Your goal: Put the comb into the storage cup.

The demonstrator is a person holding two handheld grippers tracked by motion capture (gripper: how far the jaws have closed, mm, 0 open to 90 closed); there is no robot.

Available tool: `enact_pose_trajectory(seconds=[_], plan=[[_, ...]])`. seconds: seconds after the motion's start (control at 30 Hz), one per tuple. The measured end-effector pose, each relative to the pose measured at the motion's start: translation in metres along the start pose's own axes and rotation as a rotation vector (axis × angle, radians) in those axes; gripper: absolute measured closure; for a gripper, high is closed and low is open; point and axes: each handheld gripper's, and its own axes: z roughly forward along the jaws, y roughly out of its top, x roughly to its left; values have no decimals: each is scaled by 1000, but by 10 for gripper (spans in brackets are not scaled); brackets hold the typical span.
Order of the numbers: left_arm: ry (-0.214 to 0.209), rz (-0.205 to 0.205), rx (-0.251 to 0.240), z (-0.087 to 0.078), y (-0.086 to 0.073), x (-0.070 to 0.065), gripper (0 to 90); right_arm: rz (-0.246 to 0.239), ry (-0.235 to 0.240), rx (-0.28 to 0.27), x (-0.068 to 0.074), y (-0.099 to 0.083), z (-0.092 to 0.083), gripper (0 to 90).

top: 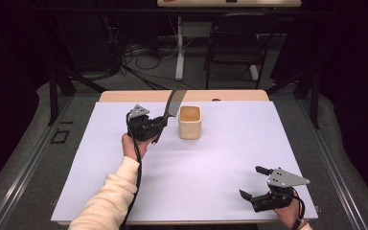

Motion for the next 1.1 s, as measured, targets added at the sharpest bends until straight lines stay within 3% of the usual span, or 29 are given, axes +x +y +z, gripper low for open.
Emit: enact_pose_trajectory(seconds=[0.63, 1.1], plan=[[18, 32, -77, 15, 15, -7, 725, -4, -1, -12, 0, 1, -2, 6], [-6, 45, -67, 25, 20, -8, 725, -4, -4, -8, 1, 1, -2, 9]])
